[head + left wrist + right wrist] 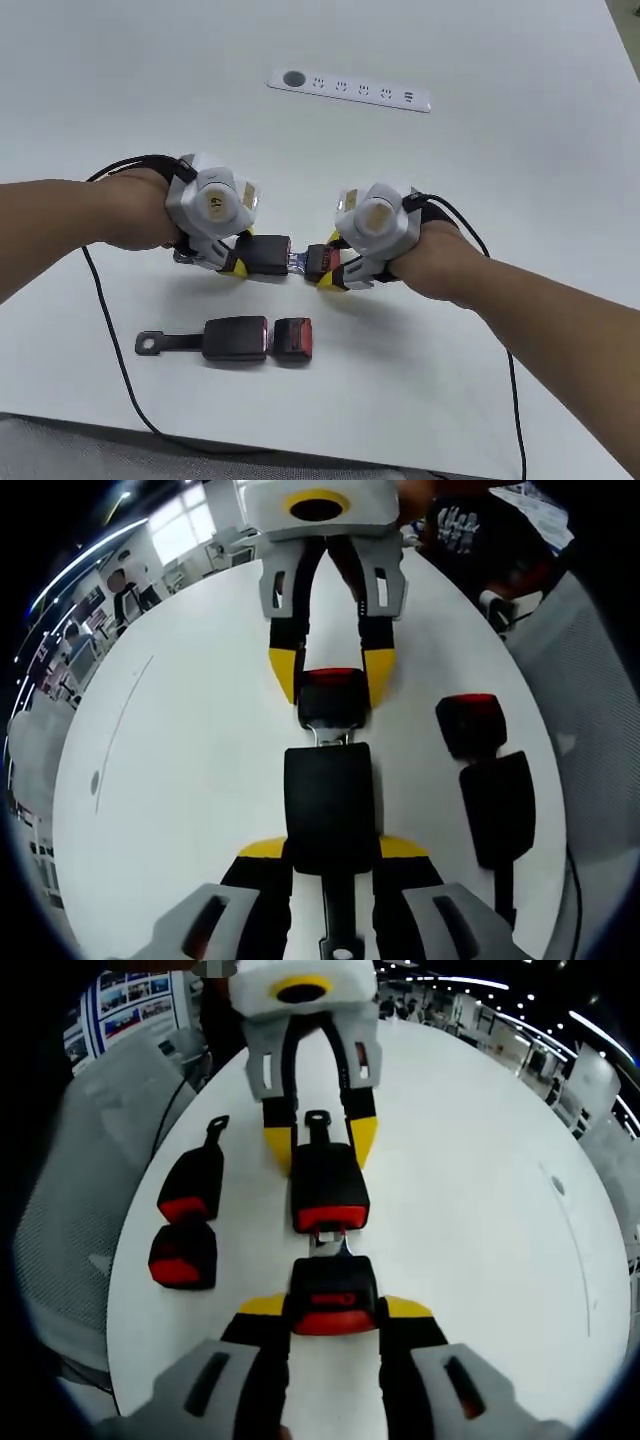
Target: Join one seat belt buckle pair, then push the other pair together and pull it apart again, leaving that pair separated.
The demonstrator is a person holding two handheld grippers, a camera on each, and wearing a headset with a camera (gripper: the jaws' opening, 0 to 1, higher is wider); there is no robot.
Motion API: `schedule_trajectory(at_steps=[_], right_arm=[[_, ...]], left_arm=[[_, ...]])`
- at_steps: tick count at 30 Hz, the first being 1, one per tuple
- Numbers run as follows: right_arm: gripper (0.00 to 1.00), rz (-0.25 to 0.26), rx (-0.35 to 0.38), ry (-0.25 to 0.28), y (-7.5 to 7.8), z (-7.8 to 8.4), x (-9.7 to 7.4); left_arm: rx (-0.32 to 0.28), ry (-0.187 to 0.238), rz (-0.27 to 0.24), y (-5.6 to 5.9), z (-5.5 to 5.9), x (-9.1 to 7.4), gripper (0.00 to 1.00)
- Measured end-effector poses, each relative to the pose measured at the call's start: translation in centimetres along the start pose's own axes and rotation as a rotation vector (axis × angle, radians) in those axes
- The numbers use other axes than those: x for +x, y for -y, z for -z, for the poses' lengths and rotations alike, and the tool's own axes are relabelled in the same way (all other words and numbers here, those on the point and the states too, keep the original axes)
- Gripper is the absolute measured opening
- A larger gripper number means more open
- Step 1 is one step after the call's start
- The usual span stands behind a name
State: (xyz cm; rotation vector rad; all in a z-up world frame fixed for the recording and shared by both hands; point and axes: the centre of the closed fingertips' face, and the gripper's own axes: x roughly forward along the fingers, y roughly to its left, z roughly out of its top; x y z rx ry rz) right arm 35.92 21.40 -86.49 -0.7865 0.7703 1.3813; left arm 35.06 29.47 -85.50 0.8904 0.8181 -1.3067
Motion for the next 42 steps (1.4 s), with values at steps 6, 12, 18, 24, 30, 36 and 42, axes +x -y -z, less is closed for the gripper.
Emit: schedule_trajectory(at_steps=[6, 12, 18, 24, 30, 36, 42], right_arm=[[0.33, -0.009, -0.019, -0.012, -0.1, -0.4, 0.3], [0.32, -0.01, -0.018, -0.006, 0.0, -1.1, 0.7], [0.32, -0.014, -0.004, -0.004, 0.0, -1.2, 0.9], [0.33, -0.028, -0.014, 0.006, 0.0, -1.1, 0.9], [0.34, -0.029, -0.012, 0.023, -0.1, -1.1, 0.8], [0.34, -0.025, -0.006, 0.0, 0.0, -1.0, 0.6], [0.34, -0.009, -0.014, -0.055, 0.3, 0.0, 0.1]], left_arm=[[0.006, -0.001, 0.005, 0.0, -0.1, 0.1, 0.31], [-0.005, 0.001, 0.007, -0.1, 0.1, 0.1, 0.31], [-0.019, 0.018, -0.002, -0.2, 0.1, 0.1, 0.31], [-0.024, 0.014, -0.008, -0.2, 0.1, 0.1, 0.31], [-0.026, 0.016, -0.011, -0.4, 0.1, 0.1, 0.32], [-0.033, 0.023, -0.021, -0.4, 0.1, 0.1, 0.32], [-0.035, 0.02, -0.006, -0.4, 0.1, 0.1, 0.32]])
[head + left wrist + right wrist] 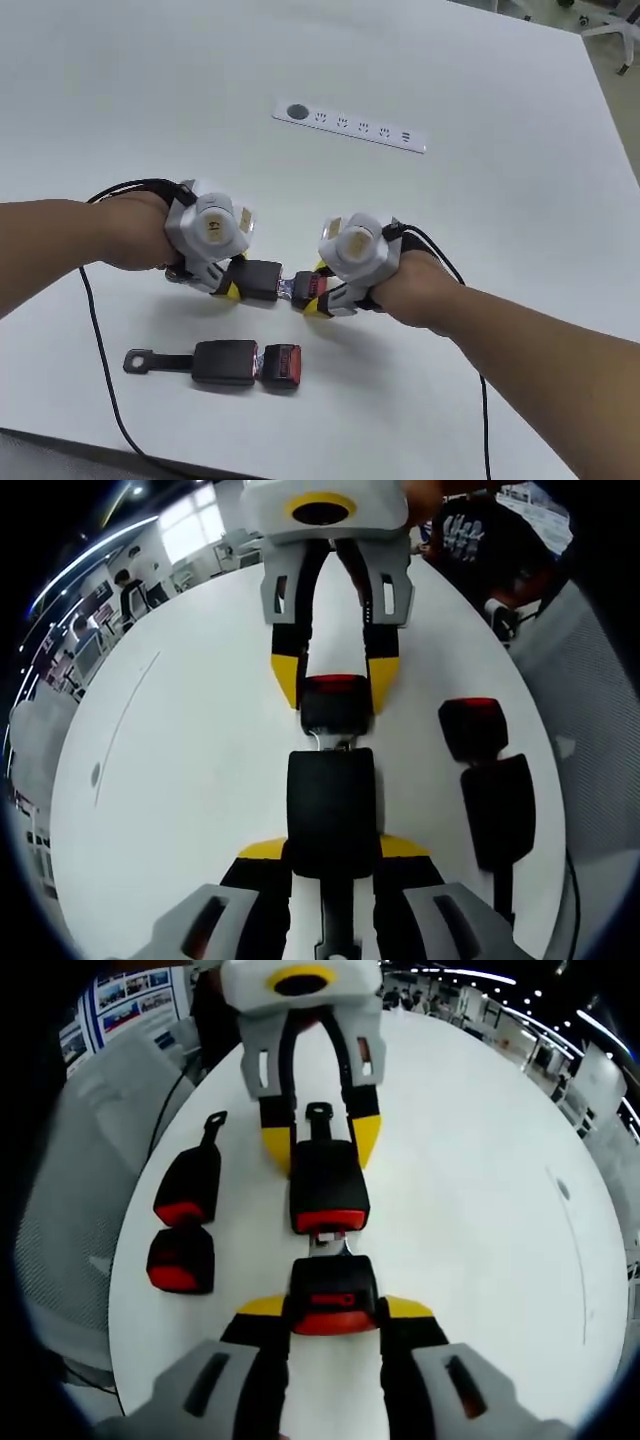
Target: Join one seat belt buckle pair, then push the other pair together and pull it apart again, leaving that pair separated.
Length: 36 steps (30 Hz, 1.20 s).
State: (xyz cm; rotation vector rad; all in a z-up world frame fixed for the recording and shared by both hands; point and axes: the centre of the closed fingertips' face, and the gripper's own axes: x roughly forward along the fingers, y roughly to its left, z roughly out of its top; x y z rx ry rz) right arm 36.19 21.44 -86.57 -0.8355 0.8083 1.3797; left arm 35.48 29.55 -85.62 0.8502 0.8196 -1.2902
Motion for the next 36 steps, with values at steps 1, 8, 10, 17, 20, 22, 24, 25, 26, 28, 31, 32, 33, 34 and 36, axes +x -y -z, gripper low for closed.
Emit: schedule_trajectory(at_steps=[1, 8, 10, 17, 20, 22, 24, 25, 26, 28, 31, 32, 33, 34, 36], right_arm=[[0.34, 0.001, 0.004, 0.005, 0.1, 0.1, -0.1], [0.35, -0.001, 0.031, 0.065, -0.2, 0.8, -0.5], [0.35, 0.007, 0.036, 0.064, -0.2, 1.5, -0.9], [0.35, 0.031, 0.069, 0.055, -0.3, 5.6, -3.2], [0.35, 0.037, 0.085, 0.05, -0.6, 7.6, -4.4], [0.36, 0.042, 0.087, 0.036, -0.6, 8.8, -5.0], [0.36, 0.048, 0.095, 0.021, -0.7, 10.0, -5.7], [0.36, 0.049, 0.097, 0.02, -0.7, 10.4, -5.9], [0.36, 0.049, 0.102, 0.014, -0.9, 11.2, -6.3], [0.36, 0.051, 0.11, 0.006, -1.2, 12.4, -7.0], [0.36, 0.053, 0.12, 0.011, -1.4, 13.8, -7.6], [0.36, 0.058, 0.124, 0.013, -1.4, 14.2, -7.9], [0.36, 0.061, 0.132, 0.016, -1.5, 14.5, -8.1], [0.36, 0.063, 0.138, 0.01, -1.5, 14.7, -8.3], [0.37, 0.065, 0.134, 0.01, -1.5, 14.9, -8.3]], left_arm=[[0.004, 0.0, 0.003, 0.0, 0.0, 0.0, 0.32], [0.006, -0.009, -0.002, 0.1, -0.1, -0.1, 0.32], [0.002, -0.012, -0.005, 0.1, -0.1, -0.2, 0.32], [0.014, -0.021, -0.002, 0.1, 0.0, -0.1, 0.32], [0.019, -0.029, -0.002, 0.2, 0.0, -0.1, 0.33], [0.015, -0.027, -0.003, 0.2, 0.0, -0.1, 0.33], [0.01, -0.024, -0.006, 0.2, 0.0, -0.2, 0.33], [0.007, -0.023, -0.007, 0.3, 0.0, -0.2, 0.33], [0.002, -0.022, -0.009, 0.3, 0.0, -0.2, 0.33], [-0.004, -0.018, -0.012, 0.3, 0.0, -0.2, 0.33], [-0.014, 0.006, -0.018, 0.3, 0.1, -0.3, 0.33], [-0.025, 0.016, -0.022, 0.2, 0.2, -0.3, 0.33], [-0.026, 0.019, -0.022, 0.3, 0.2, -0.3, 0.33], [-0.028, 0.019, -0.024, 0.3, 0.1, -0.3, 0.33], [-0.03, 0.012, -0.026, 0.3, 0.1, -0.3, 0.33]])
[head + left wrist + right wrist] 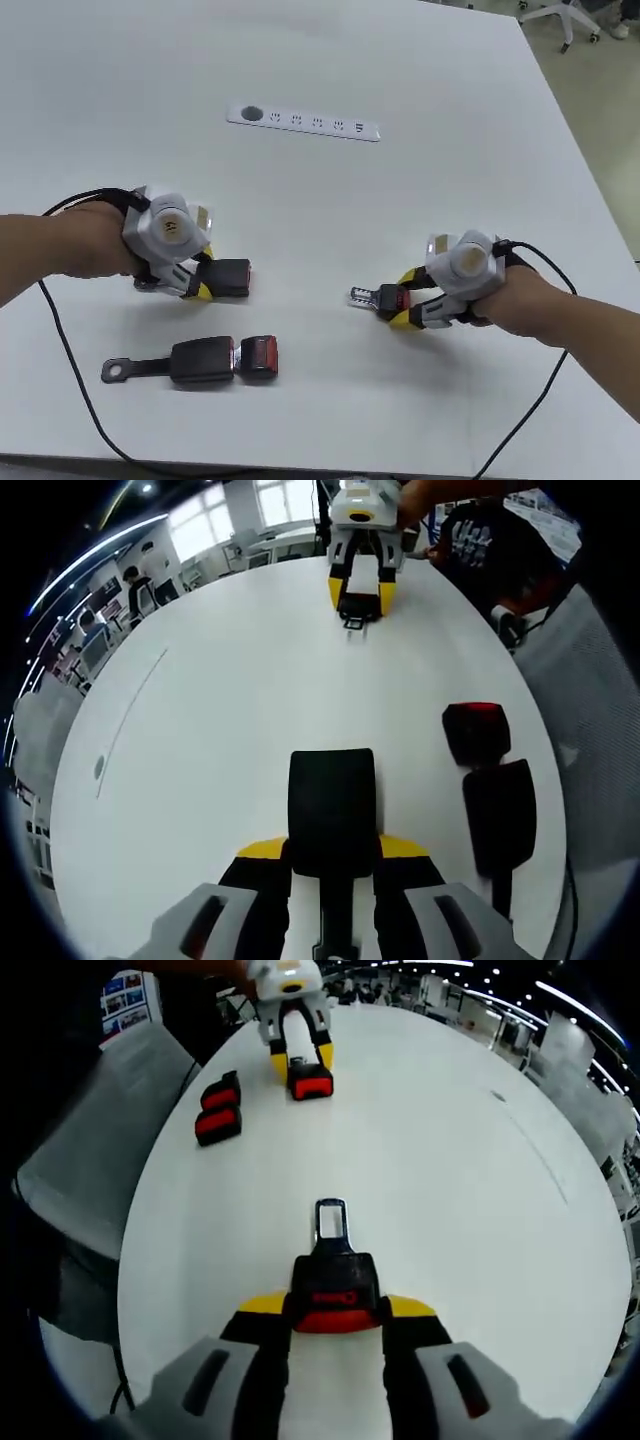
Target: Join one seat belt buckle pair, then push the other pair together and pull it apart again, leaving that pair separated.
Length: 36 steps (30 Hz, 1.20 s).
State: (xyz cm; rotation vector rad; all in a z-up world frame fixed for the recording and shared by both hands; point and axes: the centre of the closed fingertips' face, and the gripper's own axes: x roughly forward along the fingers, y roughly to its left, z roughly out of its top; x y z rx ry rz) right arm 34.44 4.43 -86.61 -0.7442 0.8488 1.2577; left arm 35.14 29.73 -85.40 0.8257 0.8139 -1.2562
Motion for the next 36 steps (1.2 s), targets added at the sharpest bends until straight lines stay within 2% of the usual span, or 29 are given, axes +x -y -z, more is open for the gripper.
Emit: schedule_trajectory(at_steps=[3, 5, 9, 12, 15, 16, 18, 20, 22, 23, 25, 27, 30, 33, 36], right_arm=[[0.38, -0.001, 0.001, -0.008, 0.1, 0.0, 0.0], [0.42, 0.0, 0.01, -0.029, 0.3, 0.0, 0.1], [0.48, 0.023, 0.068, -0.081, 0.7, 0.3, 0.0], [0.6, 0.055, 0.094, -0.08, 0.9, 0.2, 0.0], [0.61, 0.072, 0.083, -0.063, 0.5, -0.1, -0.2], [0.62, 0.097, 0.088, -0.027, 0.6, -0.5, -0.3], [0.63, 0.132, 0.145, 0.015, 0.7, -0.9, -0.7], [0.67, 0.141, 0.176, 0.042, 0.2, -1.0, -1.1], [0.73, 0.144, 0.192, 0.079, -0.6, -1.5, -1.6], [0.74, 0.144, 0.199, 0.091, -0.9, -1.7, -1.8], [0.77, 0.164, 0.201, 0.123, -1.5, -2.3, -2.4], [0.78, 0.177, 0.196, 0.137, -2.3, -2.9, -2.9], [0.81, 0.195, 0.178, 0.173, -3.9, -4.1, -3.5], [0.85, 0.199, 0.164, 0.2, -5.4, -5.0, -3.8], [0.92, 0.216, 0.159, 0.218, -6.5, -5.4, -4.0]], left_arm=[[-0.011, -0.009, 0.0, 0.0, 0.0, 0.0, 0.33], [-0.039, -0.016, 0.001, 0.0, 0.0, 0.0, 0.33], [-0.089, -0.029, -0.016, 0.0, -0.1, 0.0, 0.33], [-0.112, -0.028, -0.032, -0.1, 0.0, 0.0, 0.34], [-0.088, -0.04, -0.053, 0.1, 0.2, -0.3, 0.36], [-0.104, -0.039, -0.064, 0.3, 0.2, -0.5, 0.38], [-0.116, -0.022, -0.069, 0.8, 0.2, -1.0, 0.4], [-0.088, -0.024, -0.104, 0.8, 0.4, -1.9, 0.43], [-0.074, 0.008, -0.137, 0.9, 0.1, -3.0, 0.45], [-0.081, 0.025, -0.143, 1.0, 0.0, -3.5, 0.46], [-0.111, 0.072, -0.188, 0.9, -0.3, -4.9, 0.5], [-0.102, 0.083, -0.209, 1.4, 0.0, -6.3, 0.53], [-0.13, 0.125, -0.25, 2.4, 0.2, -8.3, 0.54], [-0.16, 0.155, -0.275, 3.7, 0.6, -9.7, 0.62], [-0.178, 0.159, -0.292, 4.9, 1.5, -10.6, 0.69]])
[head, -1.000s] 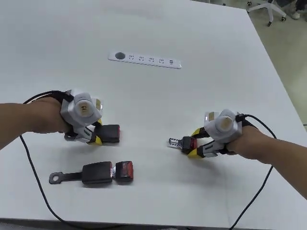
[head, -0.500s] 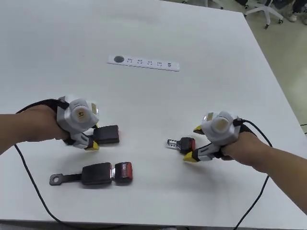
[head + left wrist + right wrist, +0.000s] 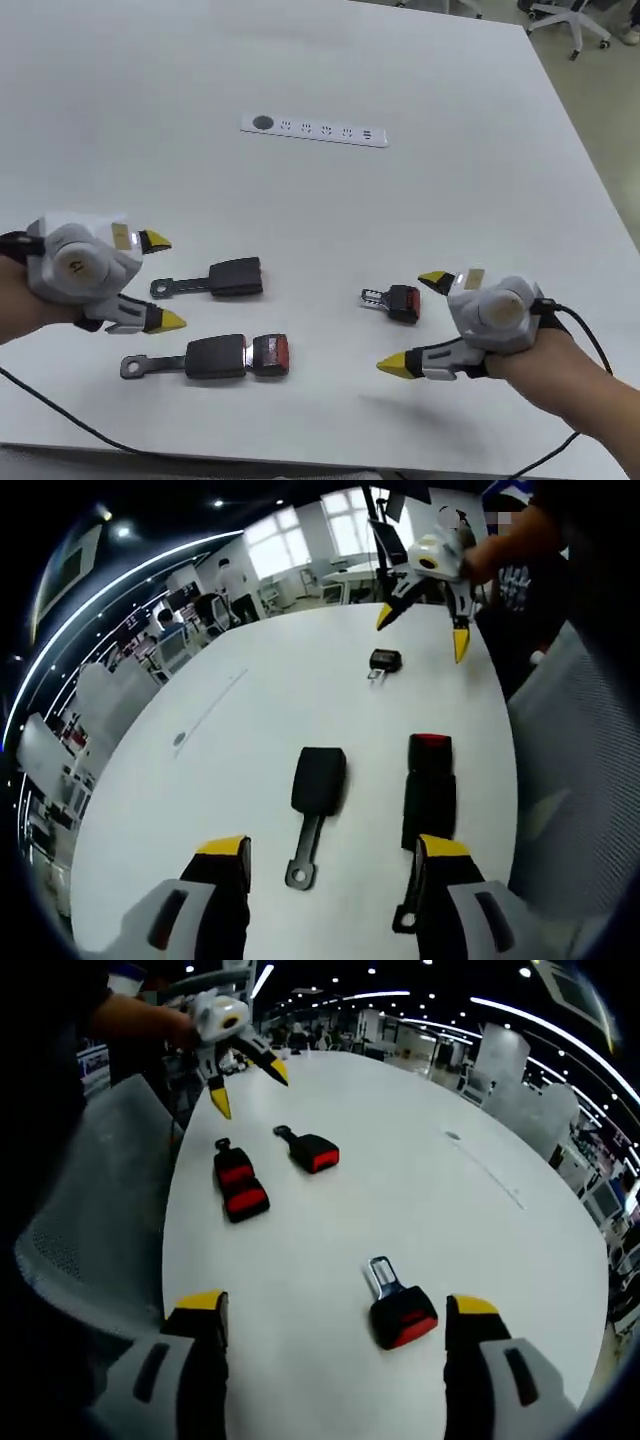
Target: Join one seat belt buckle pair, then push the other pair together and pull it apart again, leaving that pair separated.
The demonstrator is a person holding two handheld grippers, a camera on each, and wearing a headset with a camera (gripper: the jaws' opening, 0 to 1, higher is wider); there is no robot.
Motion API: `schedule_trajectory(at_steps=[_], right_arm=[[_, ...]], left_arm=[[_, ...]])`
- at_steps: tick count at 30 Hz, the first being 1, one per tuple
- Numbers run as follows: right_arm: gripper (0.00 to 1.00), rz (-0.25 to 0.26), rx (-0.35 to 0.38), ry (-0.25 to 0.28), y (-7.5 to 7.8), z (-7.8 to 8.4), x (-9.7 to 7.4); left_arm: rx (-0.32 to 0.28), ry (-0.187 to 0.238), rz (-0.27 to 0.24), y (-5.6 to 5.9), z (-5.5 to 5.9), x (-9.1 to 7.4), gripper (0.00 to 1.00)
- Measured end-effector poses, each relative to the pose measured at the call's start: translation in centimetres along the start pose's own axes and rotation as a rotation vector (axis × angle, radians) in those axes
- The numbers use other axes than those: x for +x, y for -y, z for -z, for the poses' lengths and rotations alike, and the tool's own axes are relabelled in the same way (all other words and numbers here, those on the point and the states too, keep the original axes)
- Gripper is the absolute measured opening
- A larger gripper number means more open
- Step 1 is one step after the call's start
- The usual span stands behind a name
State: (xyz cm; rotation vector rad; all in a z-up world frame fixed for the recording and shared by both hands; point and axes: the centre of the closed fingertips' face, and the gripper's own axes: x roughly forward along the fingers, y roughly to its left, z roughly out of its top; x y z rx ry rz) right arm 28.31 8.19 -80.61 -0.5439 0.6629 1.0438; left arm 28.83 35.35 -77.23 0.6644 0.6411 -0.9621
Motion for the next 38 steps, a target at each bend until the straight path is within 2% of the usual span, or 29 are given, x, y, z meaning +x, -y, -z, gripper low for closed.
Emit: schedule_trajectory(at_steps=[2, 5, 6, 7, 9, 13, 15, 18, 22, 25, 26, 30, 34, 38], right_arm=[[0.95, 0.006, 0.004, 0.005, -0.5, 0.0, -0.2], [0.98, 0.01, 0.032, 0.012, -1.5, 0.4, -0.7], [0.98, 0.009, 0.054, 0.016, -1.7, 0.6, -0.9], [0.99, 0.014, 0.064, 0.02, -1.8, 0.8, -1.0], [1.0, 0.037, 0.081, 0.027, -1.7, 1.1, -1.4], [1.0, 0.07, 0.108, 0.042, -1.3, 1.5, -2.1], [1.0, 0.06, 0.135, 0.062, -1.6, 1.4, -2.3], [1.0, 0.076, 0.168, 0.081, -1.6, 1.4, -2.4], [1.0, 0.119, 0.15, 0.07, -1.5, 1.3, -2.6], [1.0, 0.121, 0.179, 0.073, -1.7, 1.2, -2.5], [1.0, 0.118, 0.182, 0.073, -1.8, 1.2, -2.5], [1.0, 0.127, 0.165, 0.071, -2.2, 0.9, -2.5], [1.0, 0.141, 0.156, 0.068, -2.3, 1.0, -2.7], [1.0, 0.163, 0.181, 0.065, -2.3, 1.1, -2.7]], left_arm=[[-0.038, 0.012, -0.016, 0.7, 0.7, -1.0, 0.74], [-0.033, 0.006, -0.034, 1.7, 2.0, -2.2, 0.78], [-0.057, 0.002, -0.041, 2.1, 2.4, -2.4, 0.78], [-0.08, 0.017, -0.042, 2.7, 2.6, -2.6, 0.82], [-0.097, 0.007, -0.073, 2.9, 3.4, -3.0, 0.89], [-0.145, 0.021, -0.133, 2.3, 4.6, -4.4, 1.0], [-0.158, 0.013, -0.124, 2.6, 5.5, -5.0, 1.0], [-0.166, 0.0, -0.128, 2.9, 6.1, -5.4, 1.0], [-0.194, 0.013, -0.143, 3.1, 5.9, -5.7, 1.0], [-0.198, 0.018, -0.157, 3.3, 5.8, -5.5, 1.0], [-0.206, 0.016, -0.145, 3.8, 5.8, -5.3, 1.0], [-0.196, 0.017, -0.136, 4.5, 5.7, -5.1, 1.0], [-0.203, 0.021, -0.144, 4.3, 5.8, -5.4, 1.0], [-0.219, 0.032, -0.154, 4.3, 5.7, -5.5, 1.0]])
